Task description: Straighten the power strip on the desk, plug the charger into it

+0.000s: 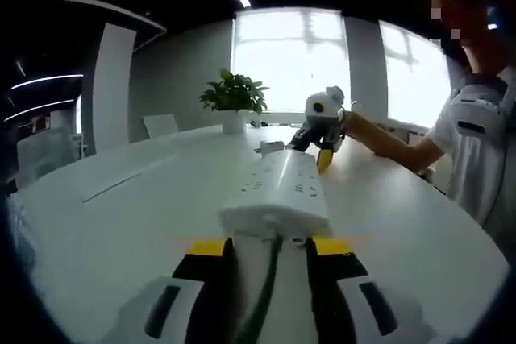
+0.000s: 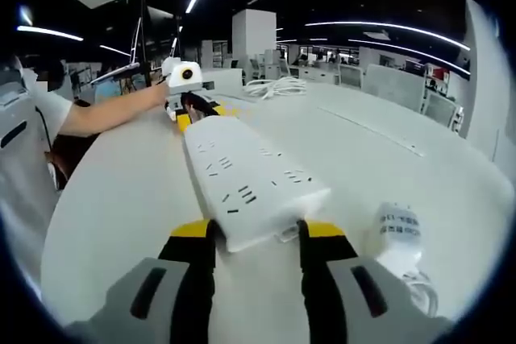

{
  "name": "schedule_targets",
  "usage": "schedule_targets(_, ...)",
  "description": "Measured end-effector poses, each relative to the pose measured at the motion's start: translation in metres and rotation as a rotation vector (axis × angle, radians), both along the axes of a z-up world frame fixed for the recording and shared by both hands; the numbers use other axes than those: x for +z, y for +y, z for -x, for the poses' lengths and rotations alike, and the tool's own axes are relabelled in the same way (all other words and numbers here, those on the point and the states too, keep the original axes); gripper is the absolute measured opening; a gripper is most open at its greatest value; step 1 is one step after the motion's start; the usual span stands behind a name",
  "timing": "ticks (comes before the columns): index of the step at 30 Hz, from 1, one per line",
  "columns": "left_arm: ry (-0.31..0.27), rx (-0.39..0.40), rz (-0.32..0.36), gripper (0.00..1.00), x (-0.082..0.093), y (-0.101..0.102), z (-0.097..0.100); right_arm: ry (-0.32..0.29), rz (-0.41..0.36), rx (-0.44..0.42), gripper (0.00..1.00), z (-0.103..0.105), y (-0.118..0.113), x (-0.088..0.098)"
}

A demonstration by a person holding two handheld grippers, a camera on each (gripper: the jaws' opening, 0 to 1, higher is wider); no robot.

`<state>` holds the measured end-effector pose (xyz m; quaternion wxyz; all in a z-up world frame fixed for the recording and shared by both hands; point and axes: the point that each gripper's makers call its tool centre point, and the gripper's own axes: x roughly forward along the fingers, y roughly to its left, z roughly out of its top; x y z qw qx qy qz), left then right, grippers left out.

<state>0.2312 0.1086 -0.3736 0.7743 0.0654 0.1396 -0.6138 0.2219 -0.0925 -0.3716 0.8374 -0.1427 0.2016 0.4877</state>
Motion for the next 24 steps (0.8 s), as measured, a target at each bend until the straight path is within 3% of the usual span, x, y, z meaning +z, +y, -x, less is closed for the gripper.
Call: schedule_targets(24,-0.009,-0.029,0.002,0.31,-0.0006,0.0004,0.0078,0.0,-0.003,0.003,0.41,0.0011,0.0001,-0.0003)
